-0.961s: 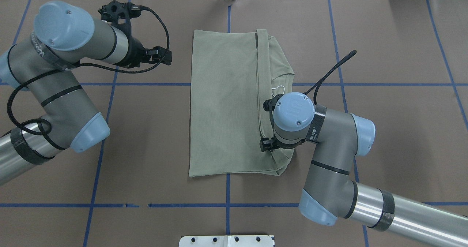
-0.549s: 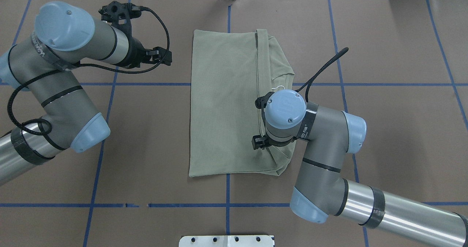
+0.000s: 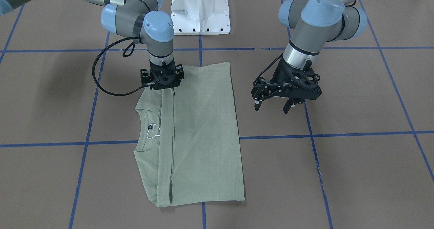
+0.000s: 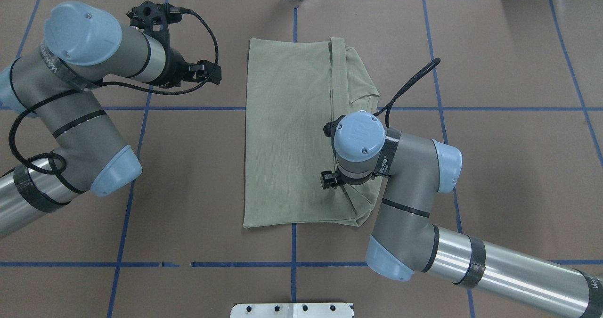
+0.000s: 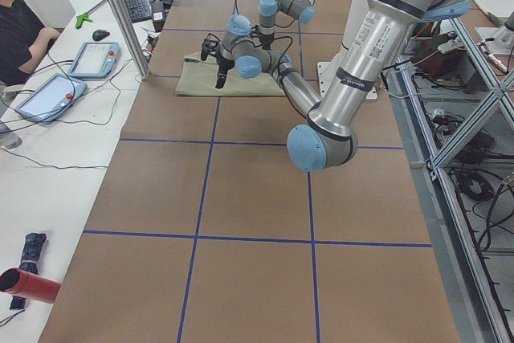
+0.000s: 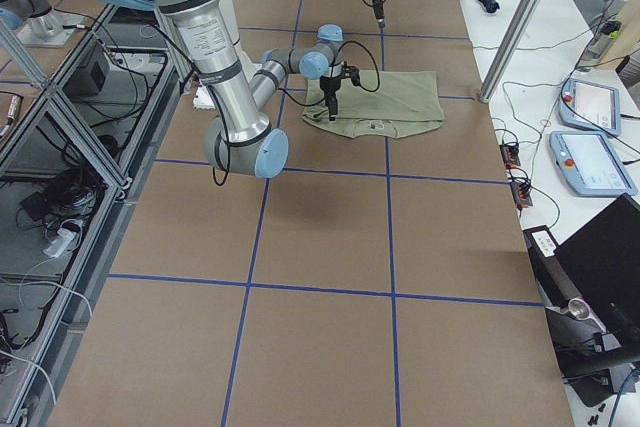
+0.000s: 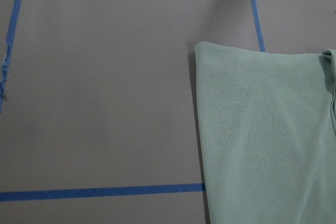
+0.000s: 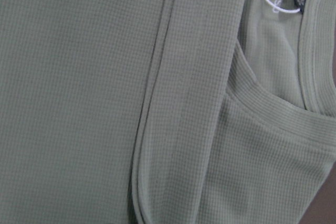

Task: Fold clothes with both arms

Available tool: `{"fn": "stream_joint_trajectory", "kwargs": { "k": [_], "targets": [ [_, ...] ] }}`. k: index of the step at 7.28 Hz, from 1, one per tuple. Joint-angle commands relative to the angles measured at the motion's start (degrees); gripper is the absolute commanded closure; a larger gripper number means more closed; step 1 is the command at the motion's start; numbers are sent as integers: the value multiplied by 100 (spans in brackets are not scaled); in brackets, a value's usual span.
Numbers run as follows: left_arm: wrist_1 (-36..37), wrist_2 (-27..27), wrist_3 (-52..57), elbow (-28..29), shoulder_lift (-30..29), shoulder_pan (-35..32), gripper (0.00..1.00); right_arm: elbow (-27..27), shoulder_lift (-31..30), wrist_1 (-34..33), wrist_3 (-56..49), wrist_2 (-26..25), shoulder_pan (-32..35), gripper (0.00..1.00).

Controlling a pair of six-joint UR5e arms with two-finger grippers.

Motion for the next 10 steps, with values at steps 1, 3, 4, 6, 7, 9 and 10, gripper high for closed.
{"fn": "stream_joint_trajectory", "kwargs": {
  "k": [1,3,4,6,7,9,10],
  "targets": [
    [0,0,-15,-18,-6,2,0,-147,7,10,-145,-5,81,0],
    [0,0,-16,-9,-6,2,0,-209,34,10,-145,-5,82,0],
    [0,0,-16,-9,-6,2,0,-218,51,19,-137,3,82,0],
    [0,-9,-16,-18,-15,2,0,-192,34,2,-154,47,99,0],
    [0,-9,-16,-18,-15,2,0,-174,-1,-7,-154,56,143,0],
    [0,-9,-16,-9,-24,2,0,167,-394,-34,-328,283,397,0],
    [0,-9,-16,-18,-33,2,0,212,-606,-8,-452,267,416,0]
  ]
}}
